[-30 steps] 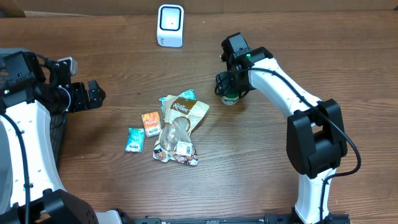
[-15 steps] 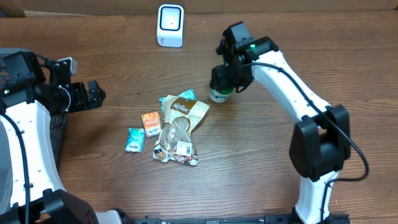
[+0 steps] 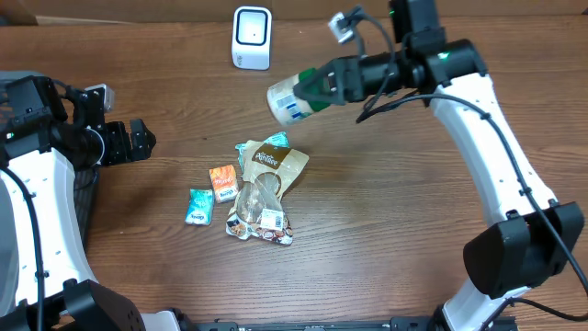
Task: Scan the item barcode
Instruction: 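Carry the jar with the right gripper toward the white scanner, then hold the jar's label against the white scanner face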
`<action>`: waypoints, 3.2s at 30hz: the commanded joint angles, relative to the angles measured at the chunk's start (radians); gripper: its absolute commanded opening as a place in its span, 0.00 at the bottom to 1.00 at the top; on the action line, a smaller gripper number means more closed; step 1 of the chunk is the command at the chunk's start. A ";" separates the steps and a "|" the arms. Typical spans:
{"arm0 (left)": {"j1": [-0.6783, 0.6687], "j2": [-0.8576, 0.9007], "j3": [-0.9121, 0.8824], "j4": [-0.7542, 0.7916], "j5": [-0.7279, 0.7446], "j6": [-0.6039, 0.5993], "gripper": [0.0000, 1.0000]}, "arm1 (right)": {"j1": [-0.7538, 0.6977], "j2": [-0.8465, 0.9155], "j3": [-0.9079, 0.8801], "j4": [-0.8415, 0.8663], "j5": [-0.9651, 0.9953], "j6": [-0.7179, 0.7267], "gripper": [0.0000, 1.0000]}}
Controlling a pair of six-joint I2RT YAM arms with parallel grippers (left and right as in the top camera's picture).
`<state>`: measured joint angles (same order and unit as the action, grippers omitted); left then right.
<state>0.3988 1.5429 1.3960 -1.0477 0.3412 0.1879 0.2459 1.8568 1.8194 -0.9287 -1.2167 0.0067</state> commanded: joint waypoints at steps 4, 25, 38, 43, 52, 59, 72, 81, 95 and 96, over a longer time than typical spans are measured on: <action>-0.006 0.000 0.020 0.001 0.015 0.022 1.00 | -0.023 -0.023 0.027 -0.003 -0.085 -0.008 0.49; -0.006 0.000 0.020 0.001 0.015 0.022 1.00 | 0.230 0.098 0.041 0.659 1.291 0.040 0.48; -0.006 0.000 0.020 0.001 0.015 0.022 1.00 | 0.280 0.533 0.041 1.417 1.423 -0.782 0.48; -0.006 0.000 0.020 0.001 0.015 0.022 1.00 | 0.275 0.607 0.041 1.490 1.369 -0.879 0.48; -0.006 0.000 0.020 0.001 0.015 0.022 1.00 | 0.254 0.616 0.105 1.469 1.304 -0.800 0.48; -0.006 0.000 0.020 0.001 0.015 0.022 1.00 | 0.235 0.628 0.352 1.311 1.236 -0.709 0.48; -0.006 0.000 0.020 0.001 0.015 0.022 1.00 | 0.237 0.758 0.381 1.353 1.228 -0.877 0.49; -0.006 0.000 0.020 0.001 0.015 0.022 0.99 | 0.234 0.760 0.381 1.330 1.221 -0.997 0.49; -0.006 0.000 0.020 0.001 0.015 0.022 0.99 | 0.236 0.760 0.381 1.285 1.222 -1.160 0.49; -0.006 0.000 0.020 0.001 0.015 0.022 1.00 | 0.237 0.760 0.381 1.285 1.222 -1.160 0.49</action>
<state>0.3988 1.5429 1.3968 -1.0477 0.3416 0.1879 0.4850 2.6434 2.1765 0.3424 0.0063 -1.1347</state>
